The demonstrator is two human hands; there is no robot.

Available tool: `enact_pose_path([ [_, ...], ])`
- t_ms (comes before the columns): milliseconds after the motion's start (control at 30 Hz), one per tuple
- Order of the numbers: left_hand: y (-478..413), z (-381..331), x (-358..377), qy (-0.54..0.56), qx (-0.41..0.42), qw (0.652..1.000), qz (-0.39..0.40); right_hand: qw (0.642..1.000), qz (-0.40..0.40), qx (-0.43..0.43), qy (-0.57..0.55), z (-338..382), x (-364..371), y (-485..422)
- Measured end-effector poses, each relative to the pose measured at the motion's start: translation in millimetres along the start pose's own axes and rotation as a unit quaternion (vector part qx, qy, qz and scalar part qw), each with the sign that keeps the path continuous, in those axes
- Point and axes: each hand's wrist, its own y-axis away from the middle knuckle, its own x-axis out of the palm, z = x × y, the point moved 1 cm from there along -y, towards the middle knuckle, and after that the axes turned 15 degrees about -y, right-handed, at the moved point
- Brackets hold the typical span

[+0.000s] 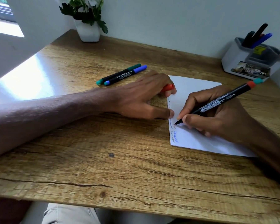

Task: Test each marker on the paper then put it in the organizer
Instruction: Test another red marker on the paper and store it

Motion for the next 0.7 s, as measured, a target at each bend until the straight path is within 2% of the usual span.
enact_pose_path([
  [700, -0.7, 0.0, -0.2, 0.0, 0.003, 1.0, -0.002, 0.999, -0.029, 0.021, 0.001, -1.2, -3.0, -0.8],
])
